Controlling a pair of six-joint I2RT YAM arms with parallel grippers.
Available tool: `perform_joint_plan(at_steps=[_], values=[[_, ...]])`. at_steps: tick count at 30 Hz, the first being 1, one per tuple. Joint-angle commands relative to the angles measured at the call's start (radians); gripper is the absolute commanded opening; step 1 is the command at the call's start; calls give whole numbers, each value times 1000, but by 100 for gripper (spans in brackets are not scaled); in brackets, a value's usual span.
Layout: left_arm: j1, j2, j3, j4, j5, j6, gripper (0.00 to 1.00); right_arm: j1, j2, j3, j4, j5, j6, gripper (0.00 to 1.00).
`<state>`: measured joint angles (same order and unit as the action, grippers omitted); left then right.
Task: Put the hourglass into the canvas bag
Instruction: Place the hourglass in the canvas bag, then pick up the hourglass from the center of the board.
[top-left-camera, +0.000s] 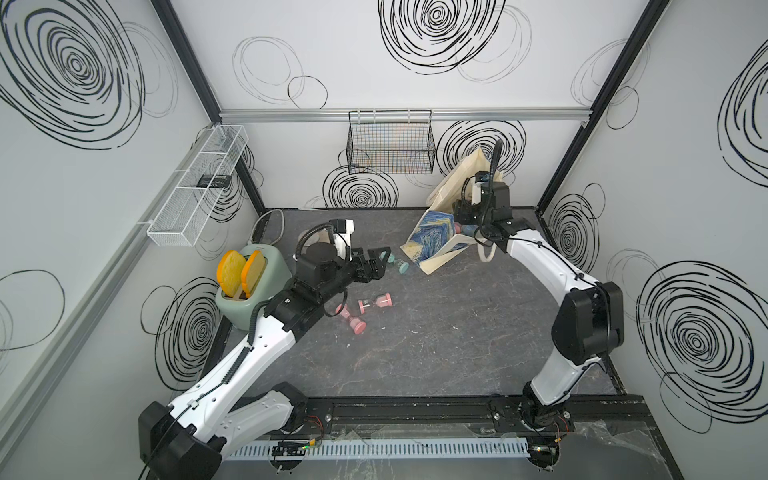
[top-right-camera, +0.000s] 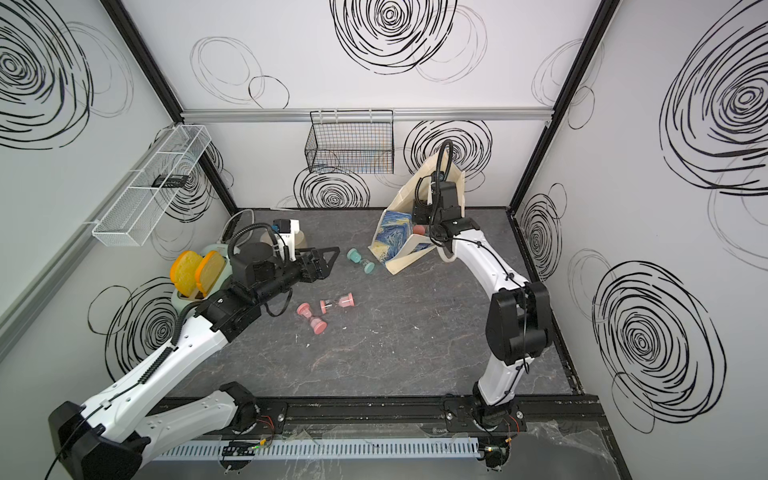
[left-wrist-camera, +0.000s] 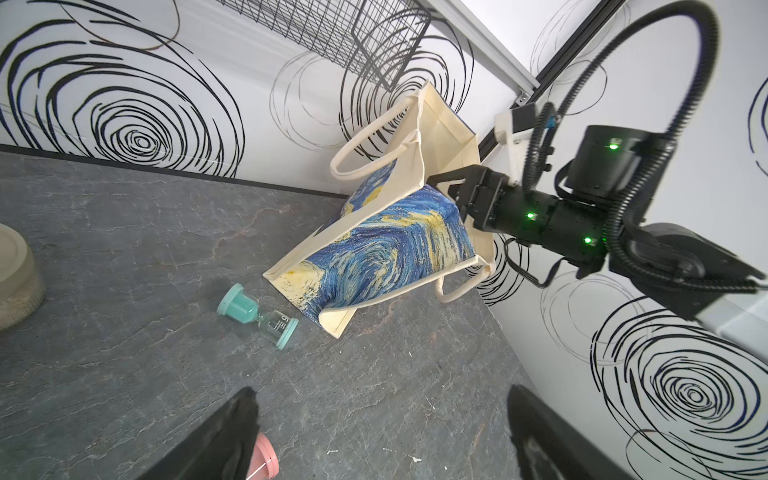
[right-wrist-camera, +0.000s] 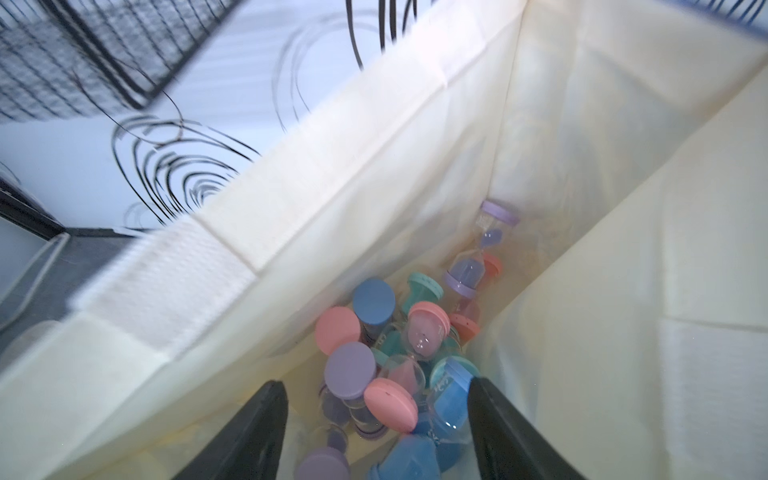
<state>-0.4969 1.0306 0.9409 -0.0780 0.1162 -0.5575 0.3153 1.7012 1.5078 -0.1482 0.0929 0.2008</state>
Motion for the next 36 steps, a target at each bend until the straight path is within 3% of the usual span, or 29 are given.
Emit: perform_joint_plan(at_steps=[1,12,19,25,29,36], values=[[18,-33,-2,37,14,-11,96,39,-71,-22,27,27,5,75],[106,-185,-73,-91,-11,0,96,255,-187,-89,21,109,-22,79],[137,-294,-109,-206,-79,25,96,392,-162,-155,39,79,-33,80],[146,-334,-146,-228,-77,22,96,414,-43,-195,78,6,-34,79],[148,-326,-169,-213,-23,24,96,409,57,-183,77,32,-41,78],[147,-290,-204,-180,18,17,96,352,200,-148,63,-6,-17,78]])
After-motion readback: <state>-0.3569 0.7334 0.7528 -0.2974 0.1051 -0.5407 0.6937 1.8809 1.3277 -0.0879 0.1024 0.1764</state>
